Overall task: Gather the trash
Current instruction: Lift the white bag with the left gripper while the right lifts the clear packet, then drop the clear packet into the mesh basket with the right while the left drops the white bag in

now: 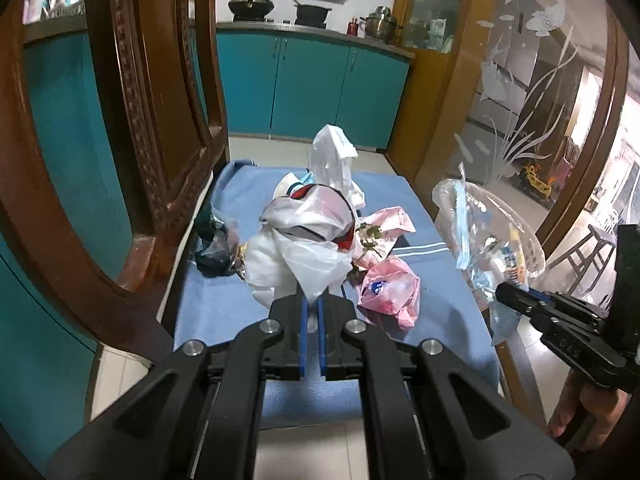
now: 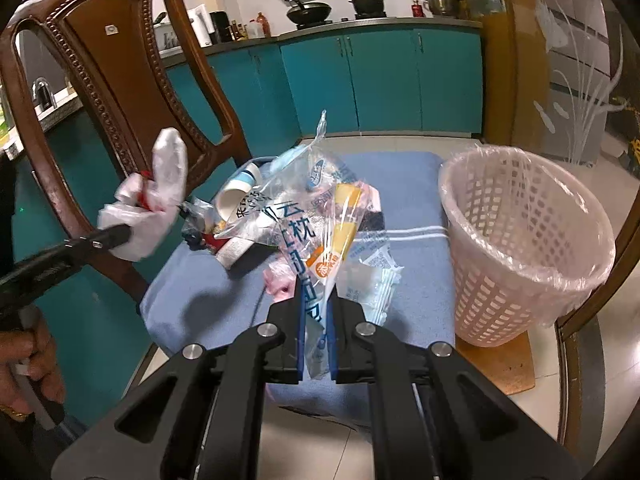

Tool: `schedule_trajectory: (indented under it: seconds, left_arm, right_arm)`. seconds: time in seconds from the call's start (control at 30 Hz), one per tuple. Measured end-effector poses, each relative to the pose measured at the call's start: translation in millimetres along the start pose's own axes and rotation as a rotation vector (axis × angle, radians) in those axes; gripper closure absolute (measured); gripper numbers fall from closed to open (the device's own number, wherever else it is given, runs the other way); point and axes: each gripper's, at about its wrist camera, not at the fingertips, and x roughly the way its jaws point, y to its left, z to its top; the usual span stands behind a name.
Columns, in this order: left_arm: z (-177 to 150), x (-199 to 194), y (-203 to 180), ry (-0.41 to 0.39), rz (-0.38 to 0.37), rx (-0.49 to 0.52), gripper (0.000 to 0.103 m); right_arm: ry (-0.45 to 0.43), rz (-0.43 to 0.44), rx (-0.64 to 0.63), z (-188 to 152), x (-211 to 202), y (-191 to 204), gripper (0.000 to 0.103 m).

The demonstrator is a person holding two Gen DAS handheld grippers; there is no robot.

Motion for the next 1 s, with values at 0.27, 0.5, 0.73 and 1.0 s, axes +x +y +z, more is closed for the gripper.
schedule_trajectory:
  seconds: [0.27,0.5,0.73,1.0]
  left_arm:
    - [21,21,-8,-0.008,0.001,0.072,0.098]
    - [10,46,22,-0.005,-0.02,-0.08,0.098]
    - [15,57,25,0.002,0.018,-0.041,0.098]
    - [15,56,16,-0.02,0.032,-0.015,0.098]
  right_arm:
    - [-0.024,-0.058,-0.09,29,21,26,0.094]
    - [0.016,-0.011,0.033,10,43,3,0.094]
    - [-0.011,-0.013,0.018,20,34,6,0.094]
    - [-0.163,-0.184,0.145,56,17,-86,0.094]
